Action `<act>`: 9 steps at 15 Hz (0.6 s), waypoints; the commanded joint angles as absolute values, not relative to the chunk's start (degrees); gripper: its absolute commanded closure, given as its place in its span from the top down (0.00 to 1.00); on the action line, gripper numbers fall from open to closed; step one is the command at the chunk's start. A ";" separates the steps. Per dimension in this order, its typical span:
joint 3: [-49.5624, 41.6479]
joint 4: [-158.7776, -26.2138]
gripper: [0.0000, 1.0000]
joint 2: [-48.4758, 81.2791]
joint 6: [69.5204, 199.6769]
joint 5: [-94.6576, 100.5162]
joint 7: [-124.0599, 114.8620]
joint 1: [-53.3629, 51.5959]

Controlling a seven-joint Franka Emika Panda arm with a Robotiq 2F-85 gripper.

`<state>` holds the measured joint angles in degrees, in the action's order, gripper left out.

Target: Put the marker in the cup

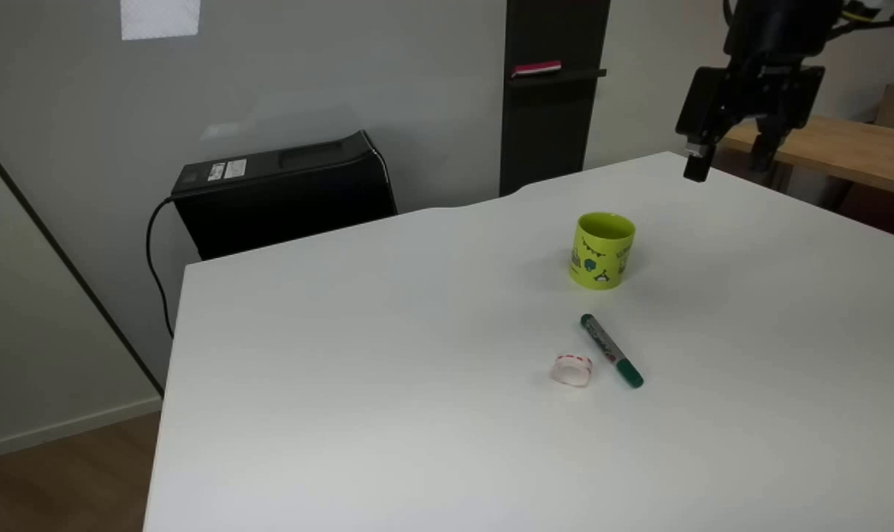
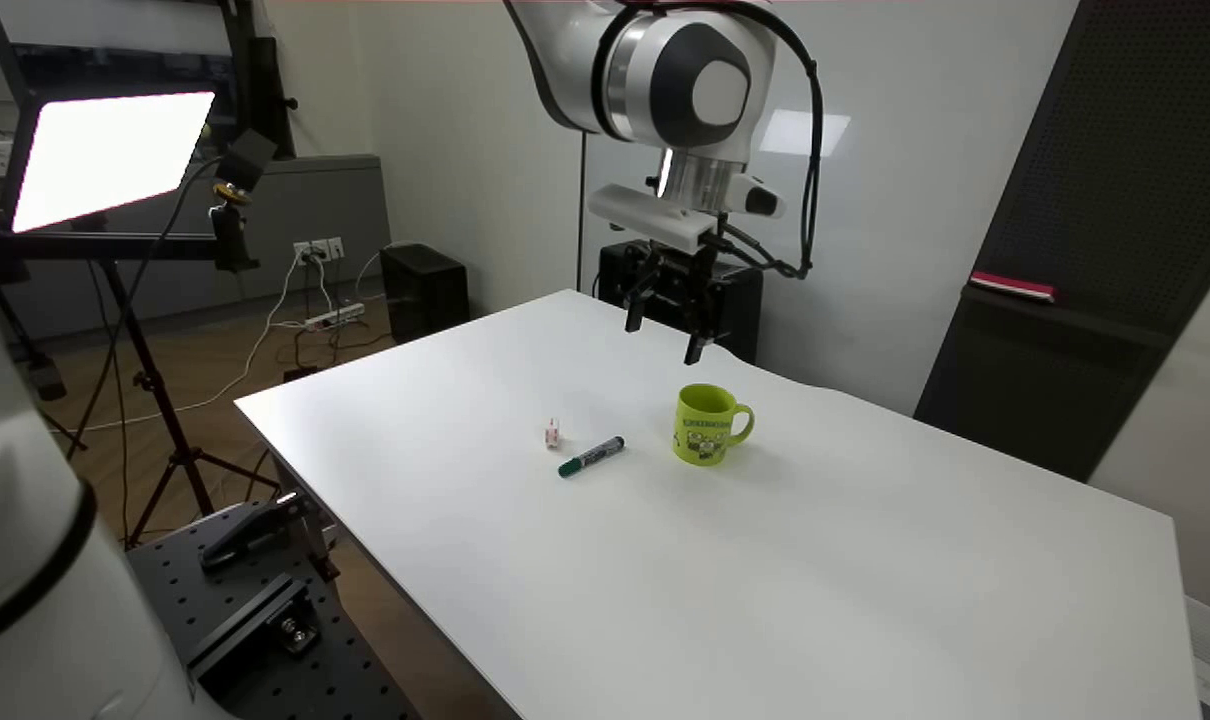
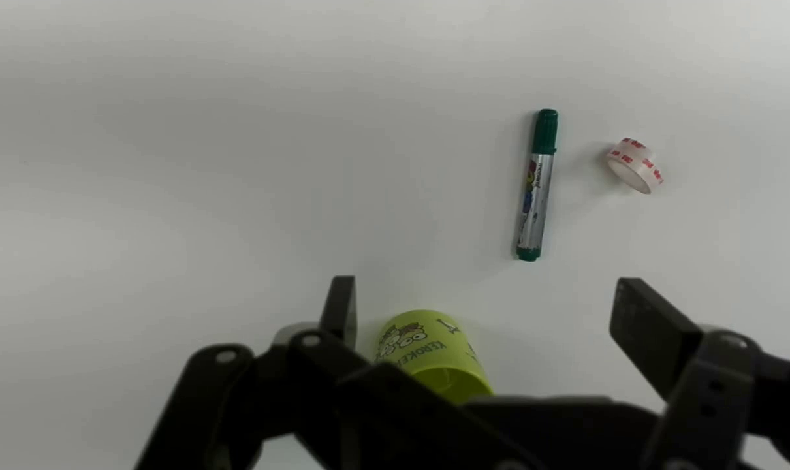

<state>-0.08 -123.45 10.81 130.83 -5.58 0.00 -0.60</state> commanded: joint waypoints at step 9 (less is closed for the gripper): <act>0.46 -123.49 1.00 10.89 131.23 -5.94 0.17 -0.51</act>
<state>-0.08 -123.28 10.82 130.70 -5.59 0.12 -0.60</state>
